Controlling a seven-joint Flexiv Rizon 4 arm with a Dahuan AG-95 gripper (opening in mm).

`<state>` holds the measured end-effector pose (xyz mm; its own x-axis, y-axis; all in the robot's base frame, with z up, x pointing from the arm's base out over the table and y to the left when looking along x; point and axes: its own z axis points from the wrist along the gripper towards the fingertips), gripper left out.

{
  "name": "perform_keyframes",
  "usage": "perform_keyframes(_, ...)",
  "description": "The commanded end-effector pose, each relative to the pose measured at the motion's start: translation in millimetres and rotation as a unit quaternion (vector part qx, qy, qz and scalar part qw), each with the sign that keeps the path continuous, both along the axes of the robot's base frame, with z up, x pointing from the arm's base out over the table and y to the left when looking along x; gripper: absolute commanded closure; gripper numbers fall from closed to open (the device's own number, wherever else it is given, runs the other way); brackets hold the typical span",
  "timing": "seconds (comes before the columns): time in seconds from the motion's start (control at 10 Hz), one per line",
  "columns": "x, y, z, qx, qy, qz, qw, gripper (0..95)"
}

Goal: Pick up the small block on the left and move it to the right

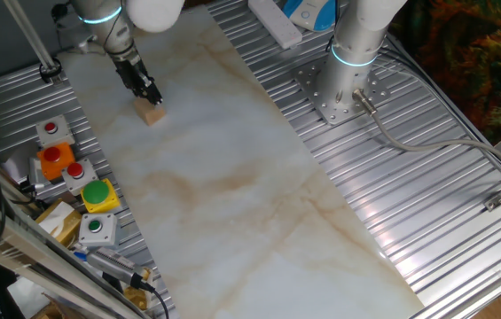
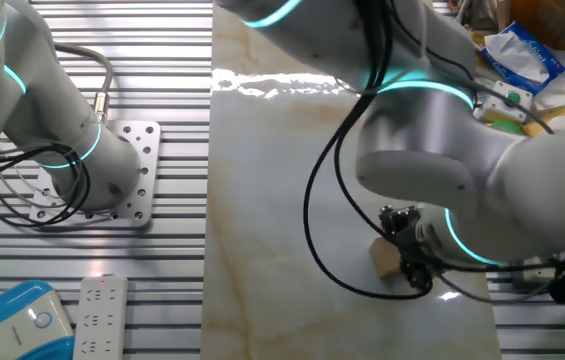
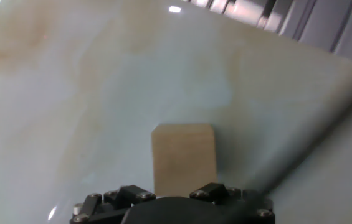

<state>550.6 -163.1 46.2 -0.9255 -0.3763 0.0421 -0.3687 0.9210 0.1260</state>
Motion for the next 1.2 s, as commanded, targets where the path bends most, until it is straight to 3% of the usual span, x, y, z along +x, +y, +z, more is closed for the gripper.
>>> perform_keyframes(0.1, -2.4, 1.0, -0.9, -0.017, -0.006, 0.002, 0.9998, 19.0)
perform_keyframes(0.2, -2.4, 1.0, -0.9, -0.022, -0.006, -0.001, 0.9997, 38.0)
perform_keyframes(0.3, -2.4, 1.0, -0.9, -0.042, -0.007, 0.000, 0.9991, 95.0)
perform_keyframes(0.8, -1.9, 0.5, 2.3, -0.044, -0.017, -0.002, 0.9989, 95.0)
perform_keyframes(1.2, -2.1, -0.6, 63.4, -0.039, -0.005, -0.011, 0.9992, 95.0)
